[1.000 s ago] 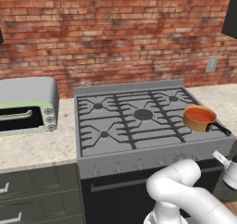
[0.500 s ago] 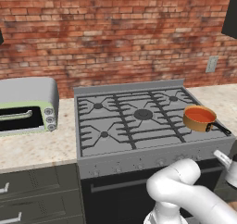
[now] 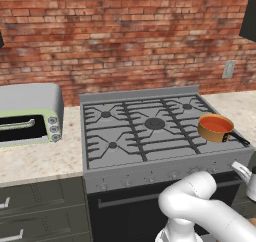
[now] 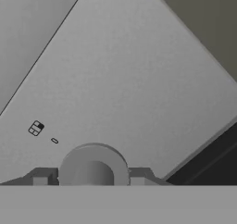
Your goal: Wait until the marinara sauce is simmered to a deep red color and then turn off the stove.
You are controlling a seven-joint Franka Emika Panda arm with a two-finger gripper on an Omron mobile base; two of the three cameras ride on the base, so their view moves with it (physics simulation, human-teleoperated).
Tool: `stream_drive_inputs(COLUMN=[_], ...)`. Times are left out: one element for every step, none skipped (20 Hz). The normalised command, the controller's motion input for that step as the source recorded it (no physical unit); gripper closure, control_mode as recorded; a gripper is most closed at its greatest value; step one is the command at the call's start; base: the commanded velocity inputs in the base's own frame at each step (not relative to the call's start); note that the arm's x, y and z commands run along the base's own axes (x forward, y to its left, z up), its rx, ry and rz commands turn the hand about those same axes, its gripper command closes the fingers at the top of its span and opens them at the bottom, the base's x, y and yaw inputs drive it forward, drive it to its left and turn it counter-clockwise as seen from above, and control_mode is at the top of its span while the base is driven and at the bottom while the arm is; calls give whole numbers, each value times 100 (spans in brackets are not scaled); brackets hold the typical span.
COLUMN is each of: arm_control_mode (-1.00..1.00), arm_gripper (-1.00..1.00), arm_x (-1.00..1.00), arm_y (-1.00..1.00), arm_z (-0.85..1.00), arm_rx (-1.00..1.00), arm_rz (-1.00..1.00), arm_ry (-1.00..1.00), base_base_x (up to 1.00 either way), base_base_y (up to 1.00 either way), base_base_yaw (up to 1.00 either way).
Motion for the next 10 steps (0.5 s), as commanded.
stream_drive_inputs(arm_control_mode=[-100,-100,-100,-100,-100,-100,-100,-100,-100,-100], arm_gripper=[100,100,100,100,100,100,100,100,100,100], arm_x=[-16,-14,-15,-24,-29,-24,-23,-22,-26,-25], arm_y=[0,1,8,9,7,9,11,11,6,7], arm_z=[0,0,0,0,0,1,3,4,6,3], arm_rx=[17,17,17,10,7,7,6,6,5,3], arm_rz=[-9,-9,-12,-16,-19,-19,-20,-21,-23,-23], arm_ry=[6,5,8,10,12,15,17,18,19,18], base_base_x=[0,0,0,0,0,0,0,0,0,0], base_base_y=[0,0,0,0,0,0,0,0,0,0], base_base_yaw=[0,0,0,0,0,0,0,0,0,0])
